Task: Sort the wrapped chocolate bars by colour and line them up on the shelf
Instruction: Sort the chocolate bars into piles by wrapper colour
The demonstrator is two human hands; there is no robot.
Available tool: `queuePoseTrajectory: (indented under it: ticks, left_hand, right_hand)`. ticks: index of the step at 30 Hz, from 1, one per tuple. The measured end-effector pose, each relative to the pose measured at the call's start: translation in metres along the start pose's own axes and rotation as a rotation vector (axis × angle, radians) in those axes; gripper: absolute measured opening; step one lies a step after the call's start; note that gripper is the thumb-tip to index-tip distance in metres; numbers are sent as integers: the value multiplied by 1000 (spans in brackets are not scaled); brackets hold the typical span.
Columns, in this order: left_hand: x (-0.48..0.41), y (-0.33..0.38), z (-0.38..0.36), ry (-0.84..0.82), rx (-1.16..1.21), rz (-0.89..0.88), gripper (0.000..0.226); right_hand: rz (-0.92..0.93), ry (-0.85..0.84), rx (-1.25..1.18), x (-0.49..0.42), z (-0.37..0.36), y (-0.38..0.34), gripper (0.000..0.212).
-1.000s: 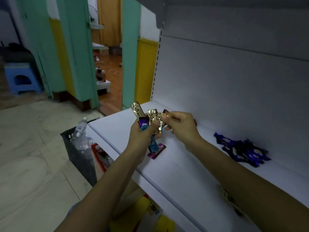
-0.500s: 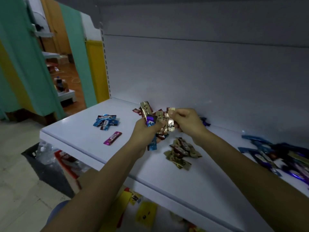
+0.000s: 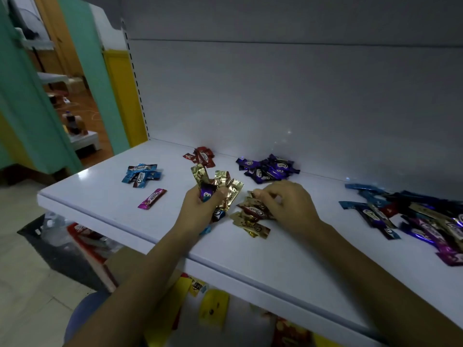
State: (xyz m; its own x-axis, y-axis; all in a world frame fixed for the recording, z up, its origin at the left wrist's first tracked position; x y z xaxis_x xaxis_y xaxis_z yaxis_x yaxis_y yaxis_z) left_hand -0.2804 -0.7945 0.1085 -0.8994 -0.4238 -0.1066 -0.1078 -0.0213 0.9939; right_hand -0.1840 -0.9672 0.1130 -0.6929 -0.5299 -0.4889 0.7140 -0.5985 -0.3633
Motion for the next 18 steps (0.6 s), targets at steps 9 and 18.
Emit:
queuePoseTrajectory:
  ticks: [9,18]
  left_hand:
    - [1,-1,1,16,29,-37,9]
    - [-2,-4,2,-17,41,-84,14]
  right_hand:
    - [-183,-69,-607,-26,-15,-32,9]
    - [-72,161,-203,-11,3,-1,4]
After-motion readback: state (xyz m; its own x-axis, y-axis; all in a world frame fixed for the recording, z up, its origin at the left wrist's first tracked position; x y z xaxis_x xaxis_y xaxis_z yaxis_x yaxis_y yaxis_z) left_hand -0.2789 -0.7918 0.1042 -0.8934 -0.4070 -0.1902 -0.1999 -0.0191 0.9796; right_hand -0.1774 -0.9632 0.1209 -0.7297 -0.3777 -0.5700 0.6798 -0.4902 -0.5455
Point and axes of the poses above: each hand's wrist, its own x-axis away from the middle knuckle, its own z-axis out of the back of the hand, y = z × x, the point moved 2 cm from there along -x, towards the middle knuckle, and after that the axes turned 3 degrees about x, right-handed, at the moved point
